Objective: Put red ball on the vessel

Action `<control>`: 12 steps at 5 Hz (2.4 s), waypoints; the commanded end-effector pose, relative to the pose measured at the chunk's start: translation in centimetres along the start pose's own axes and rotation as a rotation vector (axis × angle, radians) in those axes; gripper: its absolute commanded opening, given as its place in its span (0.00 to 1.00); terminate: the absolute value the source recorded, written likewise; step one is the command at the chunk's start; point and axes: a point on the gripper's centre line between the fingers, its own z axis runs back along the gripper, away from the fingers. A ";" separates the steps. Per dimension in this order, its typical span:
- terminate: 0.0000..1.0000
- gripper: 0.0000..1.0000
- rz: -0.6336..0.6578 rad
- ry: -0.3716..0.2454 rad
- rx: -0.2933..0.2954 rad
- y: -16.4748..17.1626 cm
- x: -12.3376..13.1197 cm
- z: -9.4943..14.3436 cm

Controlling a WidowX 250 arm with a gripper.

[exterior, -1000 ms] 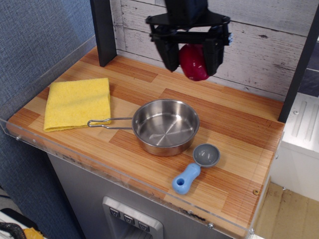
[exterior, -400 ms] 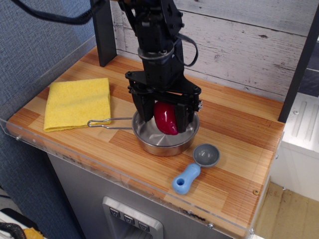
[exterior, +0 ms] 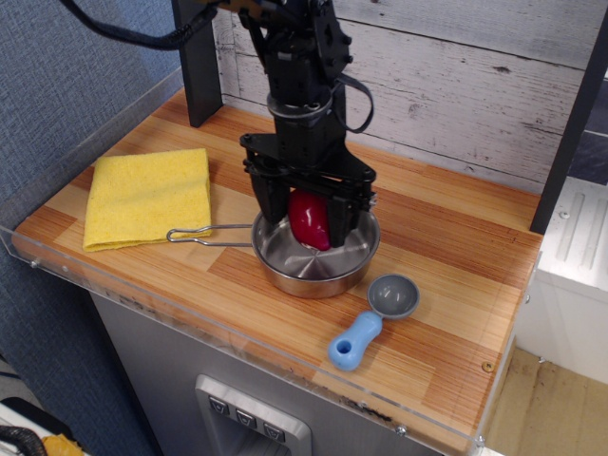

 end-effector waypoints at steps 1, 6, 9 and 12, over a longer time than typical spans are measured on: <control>0.00 0.00 -0.003 -0.005 0.045 1.1 0.8 -1.0; 0.00 1.00 -0.056 -0.025 -0.075 -0.9 0.8 4.1; 0.00 1.00 -0.061 0.022 -0.057 -0.5 0.9 1.3; 1.00 1.00 -0.062 0.065 -0.049 0.3 1.2 -0.3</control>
